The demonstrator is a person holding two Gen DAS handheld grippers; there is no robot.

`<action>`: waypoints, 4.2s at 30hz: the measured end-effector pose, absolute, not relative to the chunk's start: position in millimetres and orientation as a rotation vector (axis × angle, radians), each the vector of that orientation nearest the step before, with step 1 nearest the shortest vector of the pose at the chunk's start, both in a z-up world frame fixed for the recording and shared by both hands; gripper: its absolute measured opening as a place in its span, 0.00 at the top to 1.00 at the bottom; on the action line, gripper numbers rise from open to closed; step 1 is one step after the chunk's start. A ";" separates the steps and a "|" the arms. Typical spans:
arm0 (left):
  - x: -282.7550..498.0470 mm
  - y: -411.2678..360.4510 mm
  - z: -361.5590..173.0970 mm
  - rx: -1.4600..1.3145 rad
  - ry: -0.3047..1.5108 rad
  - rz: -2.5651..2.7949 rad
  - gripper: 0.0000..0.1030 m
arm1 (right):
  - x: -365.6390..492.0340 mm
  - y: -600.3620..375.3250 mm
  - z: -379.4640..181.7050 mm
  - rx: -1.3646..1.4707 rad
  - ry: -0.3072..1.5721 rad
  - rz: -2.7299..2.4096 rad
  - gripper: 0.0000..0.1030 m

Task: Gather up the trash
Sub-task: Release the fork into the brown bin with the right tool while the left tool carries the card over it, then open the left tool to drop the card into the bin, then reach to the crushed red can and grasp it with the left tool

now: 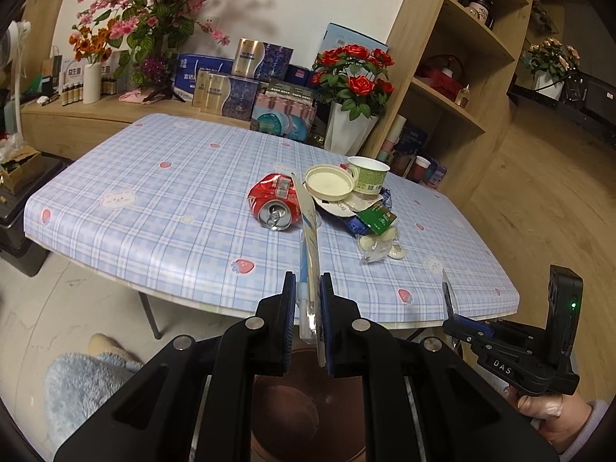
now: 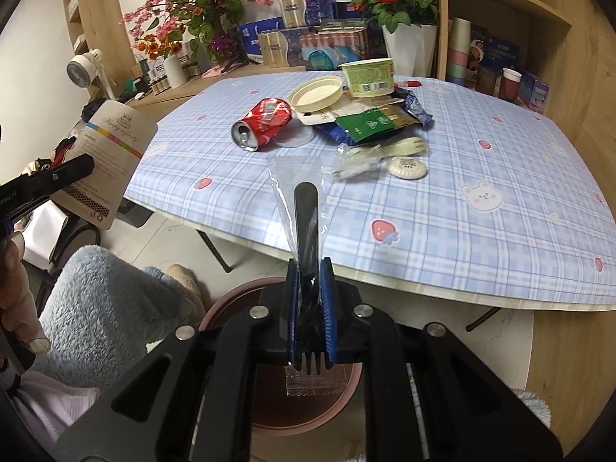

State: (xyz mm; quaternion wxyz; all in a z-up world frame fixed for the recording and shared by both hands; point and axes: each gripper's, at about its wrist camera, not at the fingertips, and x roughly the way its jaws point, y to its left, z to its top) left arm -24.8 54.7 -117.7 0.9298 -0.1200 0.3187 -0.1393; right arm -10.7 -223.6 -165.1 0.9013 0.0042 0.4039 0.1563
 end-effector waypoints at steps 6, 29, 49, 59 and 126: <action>-27.0 57.5 -123.8 -0.251 0.669 -0.281 0.88 | -11.8 -217.8 -179.0 0.013 0.874 0.361 0.85; -24.7 33.4 -155.8 -0.197 0.751 -0.340 0.88 | -12.4 -217.4 -178.1 -0.009 0.793 0.278 0.12; -15.8 -8.1 -184.0 -0.154 0.855 -0.511 0.87 | -3.2 -254.6 -160.1 0.021 0.679 0.105 0.06; -3.5 16.7 -160.9 -0.189 0.731 -0.370 0.15 | 1.7 -259.8 -160.9 0.012 0.683 0.091 0.06; 219.5 34.3 -183.2 -0.197 0.825 -0.185 0.06 | 156.1 -277.5 -180.0 -0.011 0.769 0.089 0.06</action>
